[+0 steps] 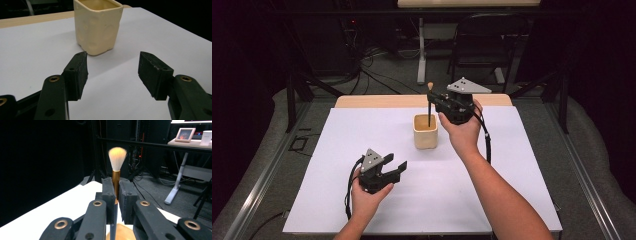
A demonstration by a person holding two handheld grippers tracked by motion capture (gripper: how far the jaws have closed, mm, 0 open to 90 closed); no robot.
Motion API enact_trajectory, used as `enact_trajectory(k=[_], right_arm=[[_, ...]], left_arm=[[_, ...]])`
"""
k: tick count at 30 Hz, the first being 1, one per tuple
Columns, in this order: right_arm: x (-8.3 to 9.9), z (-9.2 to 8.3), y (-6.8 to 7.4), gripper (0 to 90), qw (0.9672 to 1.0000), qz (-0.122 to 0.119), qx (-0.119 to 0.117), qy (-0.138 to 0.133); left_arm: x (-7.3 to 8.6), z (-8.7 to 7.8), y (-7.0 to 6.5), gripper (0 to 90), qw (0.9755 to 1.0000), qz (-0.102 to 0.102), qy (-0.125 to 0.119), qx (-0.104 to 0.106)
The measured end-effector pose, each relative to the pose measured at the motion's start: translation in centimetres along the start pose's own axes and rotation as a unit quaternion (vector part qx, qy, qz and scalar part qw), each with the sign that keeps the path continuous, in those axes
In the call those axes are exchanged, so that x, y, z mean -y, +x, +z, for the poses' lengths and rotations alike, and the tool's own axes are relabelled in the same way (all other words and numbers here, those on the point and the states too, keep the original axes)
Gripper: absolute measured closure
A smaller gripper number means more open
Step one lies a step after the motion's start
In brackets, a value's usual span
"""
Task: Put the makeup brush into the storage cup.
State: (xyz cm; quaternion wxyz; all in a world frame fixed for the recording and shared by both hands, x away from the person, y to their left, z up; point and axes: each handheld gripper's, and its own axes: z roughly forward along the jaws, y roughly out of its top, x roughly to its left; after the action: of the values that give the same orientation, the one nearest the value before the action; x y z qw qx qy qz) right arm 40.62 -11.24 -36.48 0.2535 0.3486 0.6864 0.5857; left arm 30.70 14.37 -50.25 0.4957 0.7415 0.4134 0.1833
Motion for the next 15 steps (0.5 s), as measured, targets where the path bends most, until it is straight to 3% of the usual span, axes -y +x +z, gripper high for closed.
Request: enact_trajectory(k=[15], right_arm=[[-0.3,1.7,-0.9,83.9,0.9997,0.007,0.024,0.007]], left_arm=[[0.0,-0.2,0.3,40.9,1.0,-0.007,-0.004,-0.001]])
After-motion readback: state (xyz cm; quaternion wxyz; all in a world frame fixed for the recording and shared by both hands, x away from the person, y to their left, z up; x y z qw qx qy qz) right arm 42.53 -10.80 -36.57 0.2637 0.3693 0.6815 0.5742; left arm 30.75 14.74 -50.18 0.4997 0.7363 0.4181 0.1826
